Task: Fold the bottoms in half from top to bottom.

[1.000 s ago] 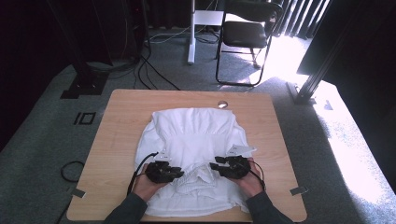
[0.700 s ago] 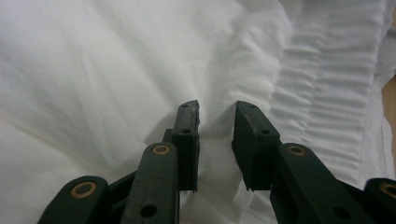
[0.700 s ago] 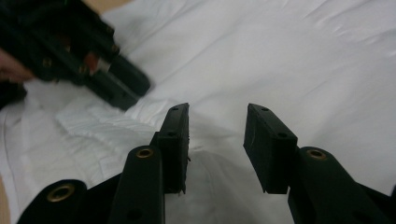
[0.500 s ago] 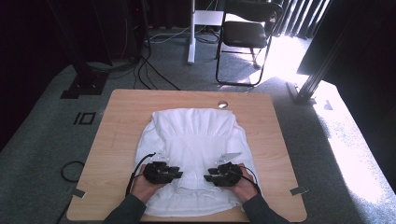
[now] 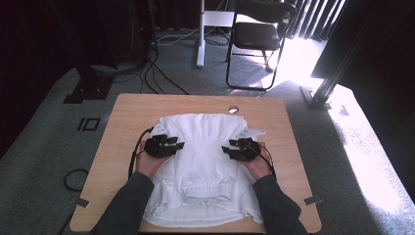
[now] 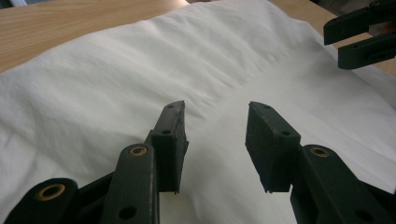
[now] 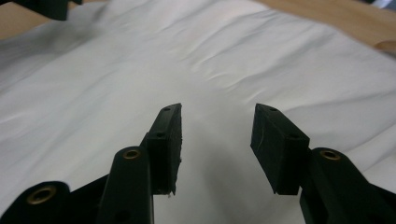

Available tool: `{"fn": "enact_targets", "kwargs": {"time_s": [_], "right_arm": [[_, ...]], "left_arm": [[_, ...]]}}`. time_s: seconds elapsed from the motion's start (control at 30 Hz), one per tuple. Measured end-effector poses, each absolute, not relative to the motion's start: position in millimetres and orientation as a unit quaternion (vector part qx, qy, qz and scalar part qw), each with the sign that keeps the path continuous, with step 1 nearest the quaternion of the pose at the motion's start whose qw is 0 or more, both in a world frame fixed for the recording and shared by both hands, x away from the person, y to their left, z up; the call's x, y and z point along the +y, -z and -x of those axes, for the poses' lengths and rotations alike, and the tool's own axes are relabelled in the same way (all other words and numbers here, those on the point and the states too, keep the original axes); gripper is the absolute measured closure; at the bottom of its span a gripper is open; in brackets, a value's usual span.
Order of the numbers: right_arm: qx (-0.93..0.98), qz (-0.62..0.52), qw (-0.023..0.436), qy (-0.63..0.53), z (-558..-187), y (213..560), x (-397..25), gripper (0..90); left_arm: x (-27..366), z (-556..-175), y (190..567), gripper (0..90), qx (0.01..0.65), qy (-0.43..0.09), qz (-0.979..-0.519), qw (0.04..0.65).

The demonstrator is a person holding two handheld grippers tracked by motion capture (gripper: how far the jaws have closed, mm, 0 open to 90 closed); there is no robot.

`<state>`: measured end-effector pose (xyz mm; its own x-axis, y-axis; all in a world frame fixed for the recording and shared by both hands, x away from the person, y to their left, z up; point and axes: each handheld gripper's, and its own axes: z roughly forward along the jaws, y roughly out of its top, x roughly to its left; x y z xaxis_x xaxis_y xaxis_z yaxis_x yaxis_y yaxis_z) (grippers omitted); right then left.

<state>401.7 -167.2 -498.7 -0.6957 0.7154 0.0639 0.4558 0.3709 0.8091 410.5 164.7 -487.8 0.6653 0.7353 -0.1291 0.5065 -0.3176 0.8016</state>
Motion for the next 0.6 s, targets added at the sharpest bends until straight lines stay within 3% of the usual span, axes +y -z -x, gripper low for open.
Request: {"fn": "enact_targets", "kwargs": {"time_s": [0.3, 0.6], "right_arm": [[0.806, -0.419, 0.157, -0.388, -456, 529, -156, 50.0], [0.811, -0.432, 0.133, -0.372, -446, 549, -157, 50.2]], "left_arm": [[157, -454, 529, 59.0, 0.428, -0.115, -0.809, 0.388], [163, -438, 547, 59.2, 0.426, -0.090, -0.806, 0.400]]}}
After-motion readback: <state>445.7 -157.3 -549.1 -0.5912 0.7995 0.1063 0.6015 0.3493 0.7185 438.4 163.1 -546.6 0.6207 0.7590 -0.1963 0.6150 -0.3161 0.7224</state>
